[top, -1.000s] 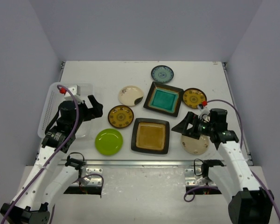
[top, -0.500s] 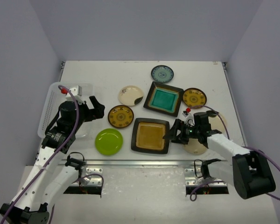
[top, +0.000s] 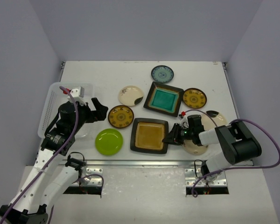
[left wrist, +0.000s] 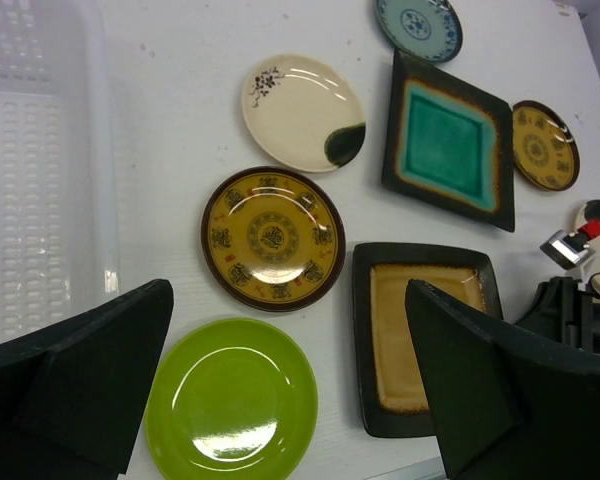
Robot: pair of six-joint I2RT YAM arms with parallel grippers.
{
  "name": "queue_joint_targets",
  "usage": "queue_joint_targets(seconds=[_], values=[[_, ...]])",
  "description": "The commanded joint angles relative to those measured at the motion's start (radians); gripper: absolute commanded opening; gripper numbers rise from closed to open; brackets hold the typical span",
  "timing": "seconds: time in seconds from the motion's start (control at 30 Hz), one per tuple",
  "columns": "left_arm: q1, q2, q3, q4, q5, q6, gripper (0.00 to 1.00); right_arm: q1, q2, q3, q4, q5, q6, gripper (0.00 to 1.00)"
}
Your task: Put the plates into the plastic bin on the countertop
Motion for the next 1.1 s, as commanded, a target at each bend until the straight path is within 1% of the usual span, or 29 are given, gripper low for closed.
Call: queue_joint_targets(seconds=[0.0, 0.07, 0.1, 0.17, 0.2, 0.23, 0.3, 0.37, 0.43, 0.6, 0.7, 0.8, 0.83, 0.87, 0.9, 0.93, 1.0, 1.03, 1.07], values=[[-0.011, -0.030, -0.003, 0.056, 0.069, 0.011, 1.00, 0.002, 0.039, -0.003, 0.115, 0.036, 0.033, 0.12], [-0.011, -0.015, 0.005, 0.059, 0.133, -0.001, 1.00, 0.001, 0.031, 0.001, 0.117, 0.031, 0.041, 0.00], [-0.011, -0.008, 0.005, 0.059, 0.166, -0.001, 1.00, 0.002, 0.019, 0.002, 0.117, 0.028, 0.046, 0.00], [-0.010, 0.025, -0.005, 0.082, 0.263, -0.033, 1.00, 0.002, -0.037, 0.002, 0.114, 0.028, 0.074, 0.00], [-0.011, 0.040, -0.012, 0.095, 0.342, -0.048, 1.00, 0.001, -0.067, 0.005, 0.100, 0.024, 0.082, 0.00], [-0.011, 0.054, -0.021, 0.111, 0.376, -0.061, 1.00, 0.001, -0.098, 0.012, 0.083, 0.016, 0.085, 0.00], [-0.011, 0.105, -0.072, 0.178, 0.515, -0.107, 1.00, 0.000, -0.225, 0.033, 0.033, 0.004, 0.099, 0.00], [-0.011, 0.130, -0.102, 0.237, 0.577, -0.145, 1.00, -0.001, -0.295, 0.051, -0.010, 0.002, 0.101, 0.00], [-0.011, 0.168, -0.150, 0.320, 0.660, -0.199, 1.00, -0.002, -0.403, 0.083, -0.081, 0.001, 0.101, 0.00], [-0.010, 0.210, -0.234, 0.436, 0.730, -0.259, 1.00, -0.005, -0.515, 0.108, -0.103, -0.041, 0.143, 0.00], [-0.011, 0.240, -0.266, 0.523, 0.743, -0.294, 1.00, -0.005, -0.545, 0.110, -0.066, -0.099, 0.185, 0.00], [-0.011, 0.278, -0.270, 0.560, 0.751, -0.309, 0.99, -0.004, -0.557, 0.118, -0.030, -0.127, 0.218, 0.00], [-0.011, 0.283, -0.271, 0.575, 0.758, -0.316, 0.97, -0.005, -0.556, 0.121, -0.013, -0.150, 0.233, 0.00], [-0.011, 0.287, -0.274, 0.595, 0.764, -0.324, 0.91, -0.005, -0.552, 0.119, 0.006, -0.161, 0.243, 0.00], [-0.011, 0.289, -0.272, 0.618, 0.762, -0.337, 0.87, -0.005, -0.551, 0.117, 0.027, -0.174, 0.259, 0.00], [-0.011, 0.292, -0.268, 0.623, 0.752, -0.340, 0.82, -0.005, -0.548, 0.111, 0.074, -0.197, 0.290, 0.00], [-0.011, 0.309, -0.259, 0.629, 0.751, -0.338, 0.73, -0.004, -0.545, 0.108, 0.115, -0.220, 0.320, 0.00], [-0.011, 0.317, -0.257, 0.632, 0.750, -0.338, 0.70, -0.004, -0.544, 0.109, 0.136, -0.231, 0.334, 0.00], [-0.011, 0.323, -0.256, 0.638, 0.749, -0.339, 0.69, -0.005, -0.543, 0.112, 0.155, -0.240, 0.349, 0.00]])
